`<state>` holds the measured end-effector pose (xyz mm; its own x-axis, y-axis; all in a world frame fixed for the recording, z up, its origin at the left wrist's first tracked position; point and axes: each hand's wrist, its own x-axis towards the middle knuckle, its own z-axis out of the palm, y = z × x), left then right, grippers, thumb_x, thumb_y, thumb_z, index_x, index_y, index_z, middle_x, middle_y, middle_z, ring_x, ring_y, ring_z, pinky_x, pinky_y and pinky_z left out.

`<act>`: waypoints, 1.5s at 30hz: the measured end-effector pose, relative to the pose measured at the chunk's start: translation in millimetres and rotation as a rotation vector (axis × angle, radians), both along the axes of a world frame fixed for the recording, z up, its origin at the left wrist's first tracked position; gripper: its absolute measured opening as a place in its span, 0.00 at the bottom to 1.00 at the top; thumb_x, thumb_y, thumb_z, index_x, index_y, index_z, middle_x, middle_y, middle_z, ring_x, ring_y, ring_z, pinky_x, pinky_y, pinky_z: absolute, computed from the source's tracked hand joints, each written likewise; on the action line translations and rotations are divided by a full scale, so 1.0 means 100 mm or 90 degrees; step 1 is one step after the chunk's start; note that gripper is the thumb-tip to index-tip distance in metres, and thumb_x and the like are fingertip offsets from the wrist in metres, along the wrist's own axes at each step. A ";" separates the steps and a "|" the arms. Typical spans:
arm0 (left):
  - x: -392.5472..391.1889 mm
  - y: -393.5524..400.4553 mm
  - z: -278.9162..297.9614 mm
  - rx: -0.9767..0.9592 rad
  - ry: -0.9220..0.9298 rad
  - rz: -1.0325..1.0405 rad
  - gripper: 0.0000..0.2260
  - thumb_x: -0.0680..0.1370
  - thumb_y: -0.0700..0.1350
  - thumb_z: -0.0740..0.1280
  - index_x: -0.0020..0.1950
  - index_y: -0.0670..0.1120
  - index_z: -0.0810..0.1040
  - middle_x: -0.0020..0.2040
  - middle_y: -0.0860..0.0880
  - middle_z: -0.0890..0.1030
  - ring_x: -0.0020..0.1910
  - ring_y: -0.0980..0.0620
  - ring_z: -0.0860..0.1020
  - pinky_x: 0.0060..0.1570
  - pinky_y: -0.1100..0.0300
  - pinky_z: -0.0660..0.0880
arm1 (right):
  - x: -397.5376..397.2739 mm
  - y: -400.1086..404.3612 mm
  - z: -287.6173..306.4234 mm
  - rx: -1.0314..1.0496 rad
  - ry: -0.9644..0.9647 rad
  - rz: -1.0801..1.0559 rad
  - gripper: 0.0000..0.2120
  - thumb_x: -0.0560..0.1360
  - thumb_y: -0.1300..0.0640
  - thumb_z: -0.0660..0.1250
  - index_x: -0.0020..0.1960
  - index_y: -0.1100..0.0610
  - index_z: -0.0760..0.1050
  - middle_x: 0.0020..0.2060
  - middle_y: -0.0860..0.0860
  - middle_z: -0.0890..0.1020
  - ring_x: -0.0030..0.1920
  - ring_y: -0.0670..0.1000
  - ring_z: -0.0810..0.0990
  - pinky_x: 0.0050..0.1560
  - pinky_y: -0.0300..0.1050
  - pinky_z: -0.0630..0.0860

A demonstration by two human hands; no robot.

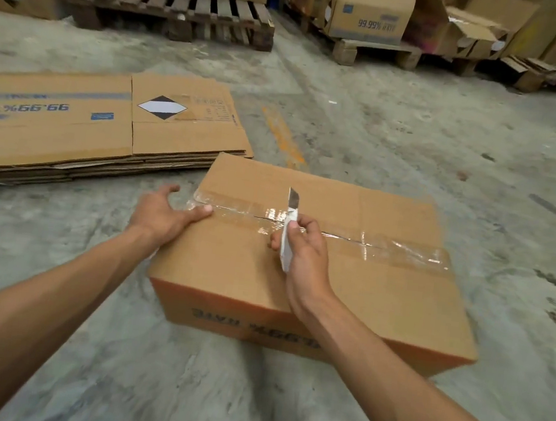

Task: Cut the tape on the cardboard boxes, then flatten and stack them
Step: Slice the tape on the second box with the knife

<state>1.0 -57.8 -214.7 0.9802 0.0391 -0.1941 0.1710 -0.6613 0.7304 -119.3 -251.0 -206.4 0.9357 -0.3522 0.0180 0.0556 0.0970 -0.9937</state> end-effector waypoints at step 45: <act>0.61 -1.97 -0.27 -0.109 0.027 -0.016 0.43 0.74 0.65 0.65 0.78 0.51 0.44 0.71 0.35 0.65 0.66 0.33 0.70 0.63 0.39 0.70 | 0.42 -1.35 0.14 -0.099 0.090 -0.099 0.11 0.81 0.61 0.56 0.44 0.53 0.73 0.29 0.51 0.76 0.32 0.50 0.76 0.36 0.42 0.68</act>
